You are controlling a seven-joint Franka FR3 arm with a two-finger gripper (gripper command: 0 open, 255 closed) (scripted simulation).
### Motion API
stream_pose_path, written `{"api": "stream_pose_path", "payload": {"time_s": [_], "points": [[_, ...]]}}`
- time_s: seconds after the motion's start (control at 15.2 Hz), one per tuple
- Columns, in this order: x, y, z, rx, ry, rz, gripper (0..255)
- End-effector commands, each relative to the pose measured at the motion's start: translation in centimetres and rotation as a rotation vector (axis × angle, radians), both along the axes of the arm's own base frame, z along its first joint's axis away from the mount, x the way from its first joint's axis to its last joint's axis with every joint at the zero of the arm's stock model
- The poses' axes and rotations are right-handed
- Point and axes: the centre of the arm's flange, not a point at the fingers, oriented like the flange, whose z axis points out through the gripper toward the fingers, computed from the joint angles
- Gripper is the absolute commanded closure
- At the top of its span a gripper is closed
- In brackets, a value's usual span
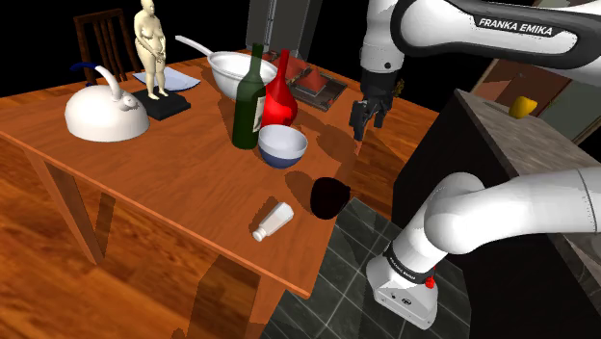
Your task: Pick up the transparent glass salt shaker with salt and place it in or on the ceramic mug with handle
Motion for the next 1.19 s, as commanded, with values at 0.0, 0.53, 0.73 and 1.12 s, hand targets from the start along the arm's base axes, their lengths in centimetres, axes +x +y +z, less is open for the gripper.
{"api": "stream_pose_path", "payload": {"time_s": [0.0,0.53,0.73,1.12], "points": [[0.0,0.0,0.0,0.0,0.0,0.0,0],[-4.0,8.5,-4.7,-0.059,-0.125,-0.387,0],[-4.4,12.0,-6.7,-0.081,-0.172,-0.532,0],[-3.5,18.6,-10.9,-0.126,-0.266,-0.823,0]]}}
